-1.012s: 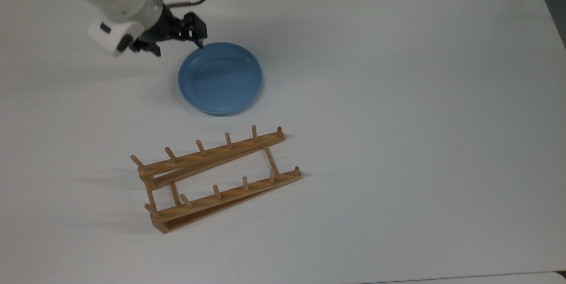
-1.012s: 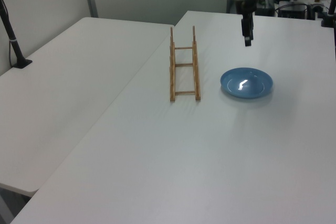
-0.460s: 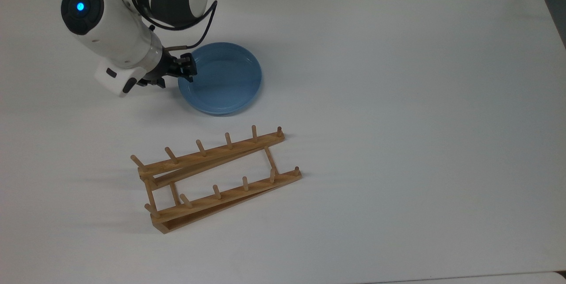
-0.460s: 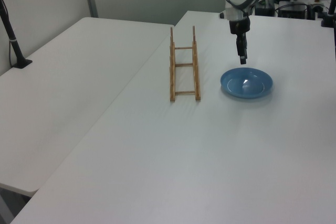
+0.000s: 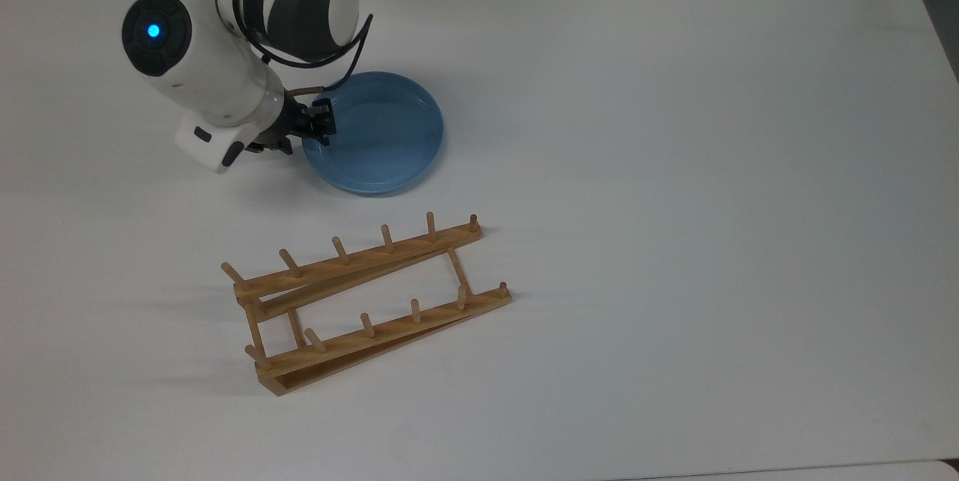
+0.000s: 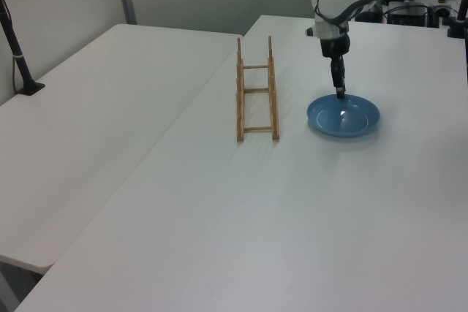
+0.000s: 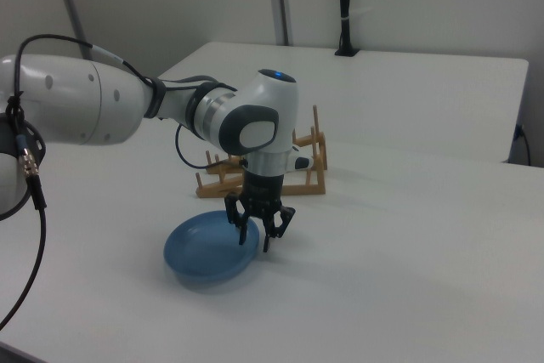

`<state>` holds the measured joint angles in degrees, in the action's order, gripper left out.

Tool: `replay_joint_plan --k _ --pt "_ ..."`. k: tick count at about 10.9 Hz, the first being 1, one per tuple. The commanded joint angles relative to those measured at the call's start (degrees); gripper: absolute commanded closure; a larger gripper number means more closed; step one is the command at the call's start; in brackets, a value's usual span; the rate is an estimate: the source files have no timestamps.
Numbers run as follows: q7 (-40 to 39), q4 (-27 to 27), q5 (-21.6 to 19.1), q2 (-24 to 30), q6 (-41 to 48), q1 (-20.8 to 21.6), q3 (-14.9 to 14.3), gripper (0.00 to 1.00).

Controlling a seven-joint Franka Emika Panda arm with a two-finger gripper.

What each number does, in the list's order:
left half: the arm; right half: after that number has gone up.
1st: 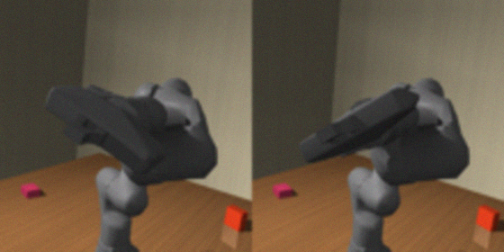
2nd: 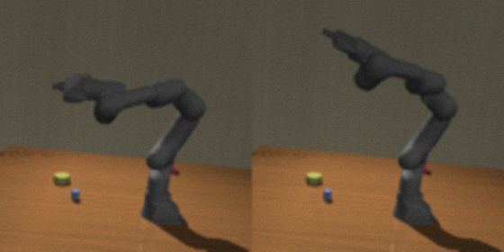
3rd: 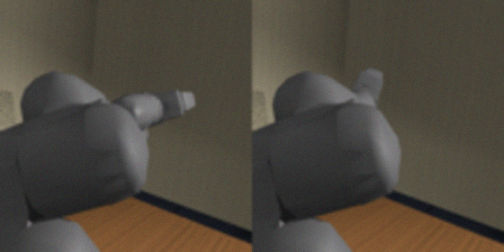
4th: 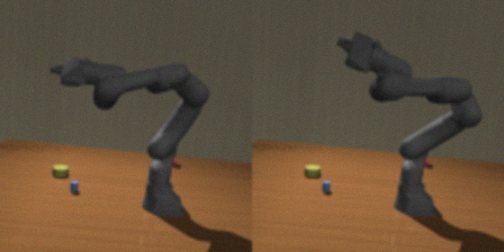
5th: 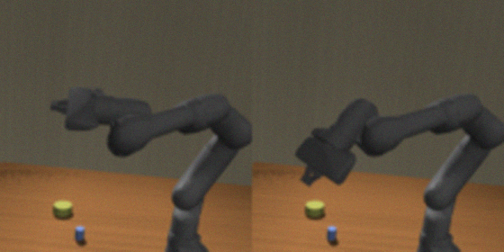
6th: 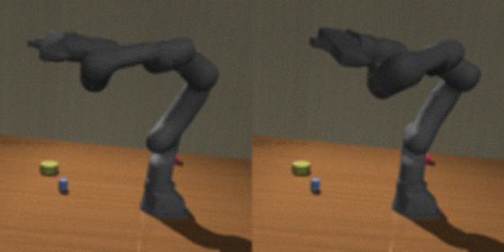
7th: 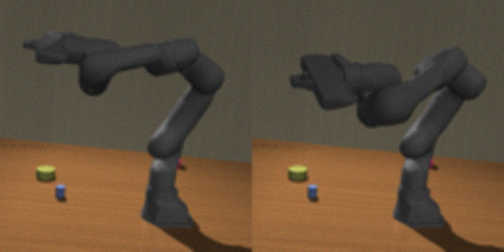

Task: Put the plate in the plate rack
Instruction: 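Lower the open gripper onto the plate rim and close it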

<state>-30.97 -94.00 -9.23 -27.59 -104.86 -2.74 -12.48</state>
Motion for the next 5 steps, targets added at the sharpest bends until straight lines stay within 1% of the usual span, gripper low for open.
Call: replay_joint_plan --k 1,2,5 --pt "-1.1 -3.0 -1.1 0.5 -4.4 0.7 0.0 0.56" --pt "-1.1 -3.0 -1.1 0.4 -4.5 0.8 0.0 0.62" --pt "-1.0 -3.0 -1.1 0.2 -4.7 0.9 0.2 0.92"
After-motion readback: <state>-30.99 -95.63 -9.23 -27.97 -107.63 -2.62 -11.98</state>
